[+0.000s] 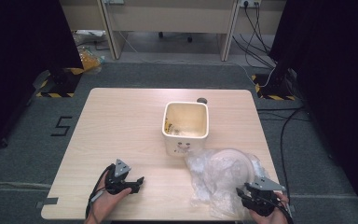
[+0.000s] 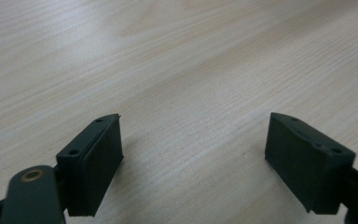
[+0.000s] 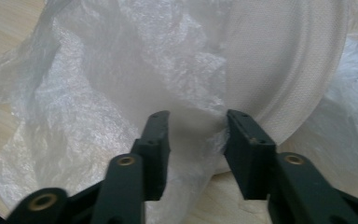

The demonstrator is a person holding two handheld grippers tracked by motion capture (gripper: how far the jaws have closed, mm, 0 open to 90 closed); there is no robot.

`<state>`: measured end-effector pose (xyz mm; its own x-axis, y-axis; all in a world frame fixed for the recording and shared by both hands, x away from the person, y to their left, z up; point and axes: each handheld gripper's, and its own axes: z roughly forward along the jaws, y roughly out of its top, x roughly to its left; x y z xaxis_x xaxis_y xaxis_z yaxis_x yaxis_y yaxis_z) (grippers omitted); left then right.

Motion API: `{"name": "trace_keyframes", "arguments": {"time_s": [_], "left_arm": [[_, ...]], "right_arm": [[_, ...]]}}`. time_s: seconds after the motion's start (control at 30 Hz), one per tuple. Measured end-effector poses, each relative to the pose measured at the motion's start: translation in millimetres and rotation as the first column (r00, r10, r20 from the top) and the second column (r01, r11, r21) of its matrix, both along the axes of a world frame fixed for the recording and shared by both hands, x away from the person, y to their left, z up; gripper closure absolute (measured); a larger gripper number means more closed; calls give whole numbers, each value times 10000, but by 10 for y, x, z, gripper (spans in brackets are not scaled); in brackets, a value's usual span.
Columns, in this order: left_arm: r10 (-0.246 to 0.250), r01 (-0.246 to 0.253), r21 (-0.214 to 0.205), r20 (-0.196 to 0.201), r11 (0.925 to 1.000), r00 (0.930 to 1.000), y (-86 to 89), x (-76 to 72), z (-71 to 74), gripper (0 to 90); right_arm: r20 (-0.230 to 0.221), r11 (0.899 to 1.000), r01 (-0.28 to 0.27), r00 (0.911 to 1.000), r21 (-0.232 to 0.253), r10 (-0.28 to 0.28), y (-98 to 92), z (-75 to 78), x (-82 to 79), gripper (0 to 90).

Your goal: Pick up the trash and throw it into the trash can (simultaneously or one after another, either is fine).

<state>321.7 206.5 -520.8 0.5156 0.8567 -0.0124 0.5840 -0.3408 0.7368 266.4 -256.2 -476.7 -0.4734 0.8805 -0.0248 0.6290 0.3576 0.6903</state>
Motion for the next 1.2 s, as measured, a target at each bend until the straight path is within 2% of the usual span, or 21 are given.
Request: {"name": "trace_keyframes", "arguments": {"time_s": [0.2,0.27,0.43,0.57,0.63,0.7,0.73,0.8,0.83,0.87,0.93,1.0,1.13,1.2], "left_arm": [[40,-40,-161,34,9999,10000,23,2,-20,163],[35,-35,-167,25,9999,10000,24,2,-20,162],[28,-28,-169,24,9999,10000,24,2,-20,161],[27,-26,-171,25,9999,10000,24,2,-21,160],[15,-15,-171,22,9999,10000,24,2,-21,158],[-14,14,-160,13,9999,10000,24,4,-21,155],[-38,38,-135,0,9999,10000,25,4,-20,152],[-37,37,-162,2,9999,10000,23,4,-21,150],[-37,37,-164,1,9999,10000,23,4,-21,149],[-40,40,-162,3,9999,10000,23,4,-21,149],[-44,44,-165,-1,9999,10000,23,4,-21,148],[-41,41,-173,11,9998,10000,22,5,-22,148],[-29,29,-166,21,9999,10000,20,4,-23,146],[-29,30,-164,21,9999,10000,20,4,-23,146]], "right_arm": [[128,9993,-369,9992,-70,370,-16,-21,-21,845],[185,9988,-480,9987,-45,481,-13,-11,-29,896],[512,9982,-593,9970,95,587,-16,74,-44,900],[966,9965,-720,9930,432,676,-39,222,-3,900],[1015,9962,-703,9927,505,649,-39,261,10,900],[1283,9947,-852,9887,582,772,-37,347,51,900],[1451,9927,-966,9857,717,855,-18,451,88,900],[1589,9920,-1020,9833,744,892,-10,506,110,900],[1898,9900,-1102,9775,882,919,3,618,155,900],[1898,9900,-1102,9775,882,919,3,618,155,900],[2251,9868,-1177,9701,1116,903,-7,771,224,900],[2314,9849,-1193,9689,1258,878,-15,814,250,900],[2734,9747,-1371,9581,1764,853,-56,1021,355,900],[2791,9741,-1400,9564,1774,866,-52,1072,382,900]]}}
